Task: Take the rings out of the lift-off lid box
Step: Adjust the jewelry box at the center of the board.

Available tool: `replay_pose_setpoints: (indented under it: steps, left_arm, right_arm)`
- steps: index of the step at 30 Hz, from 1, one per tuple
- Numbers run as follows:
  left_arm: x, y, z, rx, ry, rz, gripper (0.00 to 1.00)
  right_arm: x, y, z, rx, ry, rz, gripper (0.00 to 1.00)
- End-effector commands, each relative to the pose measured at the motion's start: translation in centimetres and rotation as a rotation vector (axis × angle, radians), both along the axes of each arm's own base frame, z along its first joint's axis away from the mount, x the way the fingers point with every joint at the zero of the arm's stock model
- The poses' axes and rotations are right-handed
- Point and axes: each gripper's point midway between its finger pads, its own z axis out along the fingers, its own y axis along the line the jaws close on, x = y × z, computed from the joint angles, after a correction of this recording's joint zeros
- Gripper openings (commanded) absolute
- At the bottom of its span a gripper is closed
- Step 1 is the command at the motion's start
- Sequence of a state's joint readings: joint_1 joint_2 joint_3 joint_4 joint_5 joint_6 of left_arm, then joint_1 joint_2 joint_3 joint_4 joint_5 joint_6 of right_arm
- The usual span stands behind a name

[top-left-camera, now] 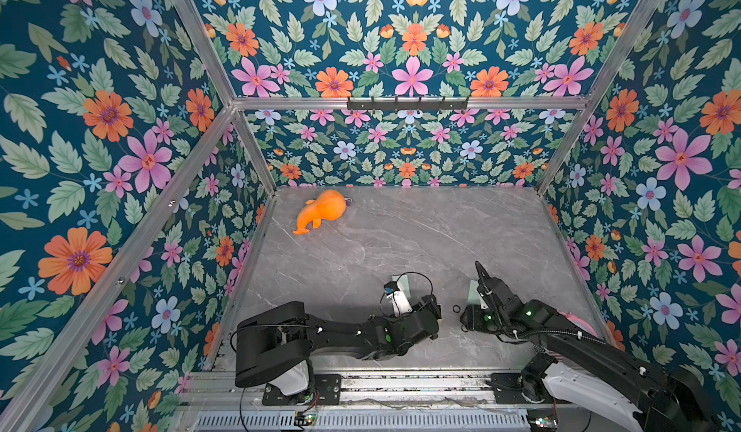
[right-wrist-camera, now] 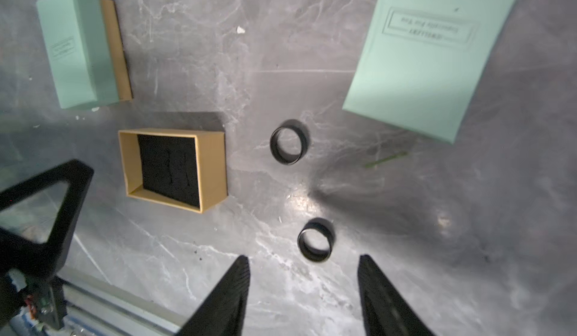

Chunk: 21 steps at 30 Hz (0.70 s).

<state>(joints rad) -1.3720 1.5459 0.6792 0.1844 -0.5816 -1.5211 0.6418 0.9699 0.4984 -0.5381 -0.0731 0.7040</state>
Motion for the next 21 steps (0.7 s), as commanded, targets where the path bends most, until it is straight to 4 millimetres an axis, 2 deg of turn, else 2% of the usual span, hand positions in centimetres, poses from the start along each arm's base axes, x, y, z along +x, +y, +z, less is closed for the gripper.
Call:
replay_pose_setpoints:
  steps: [1,6,9,14,21]
  left_arm:
    - [-0.8,-0.1,-0.2,-0.016,0.013,0.024,0.99]
    - [-2.1,-0.8,-0.5,-0.042,0.025,0.024,0.99]
    - [-2.4,-1.2,-0.9,-0.056,0.036,0.025,0.99]
    - [-2.4,-2.0,-1.5,-0.064,0.045,0.028,0.99]
    - [-1.9,-2.0,-1.9,-0.079,0.037,0.05,0.99]
  right_arm:
    - [1.1,-1.2,0.2,-0.082,-0.014,-0.046,0.73]
    - [2.8,-2.4,0.8,-0.081,-0.017,-0.113,0.91]
    - [4.0,-3.6,0.9,-0.075,-0.009,-0.165,0.99]
    - [5.5,-4.2,1.0,-0.047,-0.003,-0.205,1.0]
    - [7.1,-3.6,0.6,-0.049,0.001,-0.203,1.0]
